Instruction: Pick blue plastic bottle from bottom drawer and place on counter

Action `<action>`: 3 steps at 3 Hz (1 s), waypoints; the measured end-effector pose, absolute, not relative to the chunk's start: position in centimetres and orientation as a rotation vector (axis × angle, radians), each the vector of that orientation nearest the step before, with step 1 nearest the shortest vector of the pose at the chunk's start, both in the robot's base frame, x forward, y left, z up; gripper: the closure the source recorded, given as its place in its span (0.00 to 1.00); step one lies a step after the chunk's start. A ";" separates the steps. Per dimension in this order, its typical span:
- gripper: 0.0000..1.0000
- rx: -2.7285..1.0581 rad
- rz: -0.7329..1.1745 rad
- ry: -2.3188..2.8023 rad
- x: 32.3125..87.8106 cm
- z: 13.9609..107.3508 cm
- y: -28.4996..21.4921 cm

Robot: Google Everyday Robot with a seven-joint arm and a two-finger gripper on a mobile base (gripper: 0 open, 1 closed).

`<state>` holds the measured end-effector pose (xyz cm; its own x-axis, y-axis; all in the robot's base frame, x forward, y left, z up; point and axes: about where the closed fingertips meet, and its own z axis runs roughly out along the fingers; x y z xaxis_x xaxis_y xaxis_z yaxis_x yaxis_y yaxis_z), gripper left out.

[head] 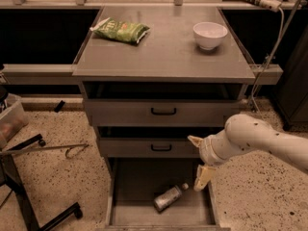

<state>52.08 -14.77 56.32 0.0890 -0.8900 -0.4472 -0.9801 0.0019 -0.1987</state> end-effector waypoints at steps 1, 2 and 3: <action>0.00 -1.918 0.343 1.815 52.0 50.5 -15.7; 0.00 -1.917 0.357 1.812 51.9 50.0 -15.6; 0.00 -1.908 0.371 1.814 51.3 46.7 -15.2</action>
Offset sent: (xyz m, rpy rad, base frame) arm 0.0016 -0.0099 -0.0426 0.0331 0.0187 0.0130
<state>51.29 -15.22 46.67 0.0858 -0.8585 -0.5055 -0.9880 -0.0081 -0.1539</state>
